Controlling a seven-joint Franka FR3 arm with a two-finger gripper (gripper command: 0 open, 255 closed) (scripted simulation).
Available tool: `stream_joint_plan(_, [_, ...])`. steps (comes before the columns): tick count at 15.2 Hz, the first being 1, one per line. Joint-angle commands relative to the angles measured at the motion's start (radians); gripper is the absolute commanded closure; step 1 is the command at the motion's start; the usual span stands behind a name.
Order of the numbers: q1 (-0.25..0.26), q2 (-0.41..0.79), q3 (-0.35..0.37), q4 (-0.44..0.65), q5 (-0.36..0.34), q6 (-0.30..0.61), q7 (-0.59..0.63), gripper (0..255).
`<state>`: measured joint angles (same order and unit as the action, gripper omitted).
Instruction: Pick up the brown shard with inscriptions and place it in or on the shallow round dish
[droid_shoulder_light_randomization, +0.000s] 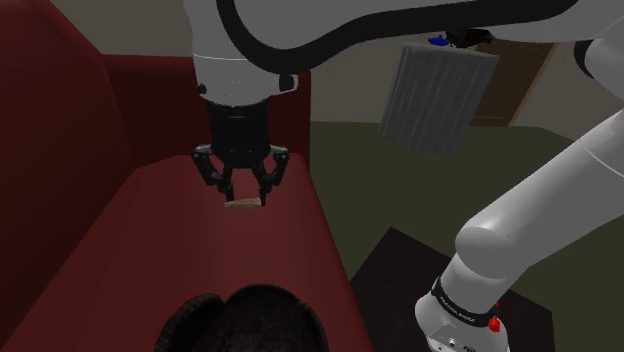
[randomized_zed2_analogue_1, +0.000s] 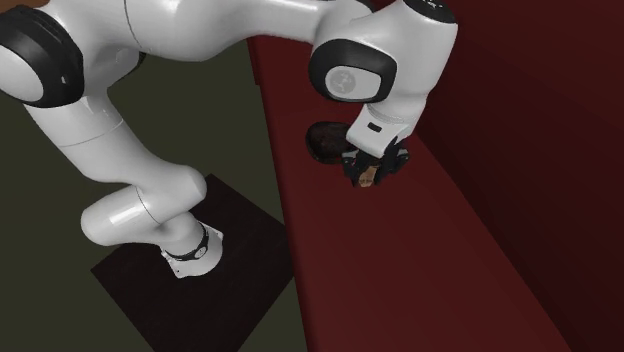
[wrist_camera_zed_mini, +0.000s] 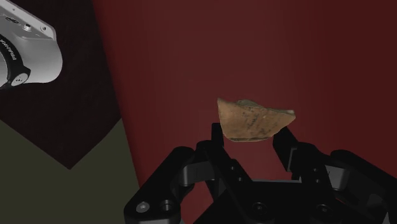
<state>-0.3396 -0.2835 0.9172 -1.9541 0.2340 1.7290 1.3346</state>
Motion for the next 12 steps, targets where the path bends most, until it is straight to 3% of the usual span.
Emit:
stream_joint_plan(1, [-0.003, 0.004, -0.002, 0.034, -0.005, -0.031, 0.004, 255])
stream_joint_plan(8, [-0.009, 0.014, -0.008, 0.12, -0.016, -0.111, 0.012, 255])
stream_joint_plan(12, [0.032, -0.038, 0.023, 0.111, 0.033, -0.127, 0.077, 255])
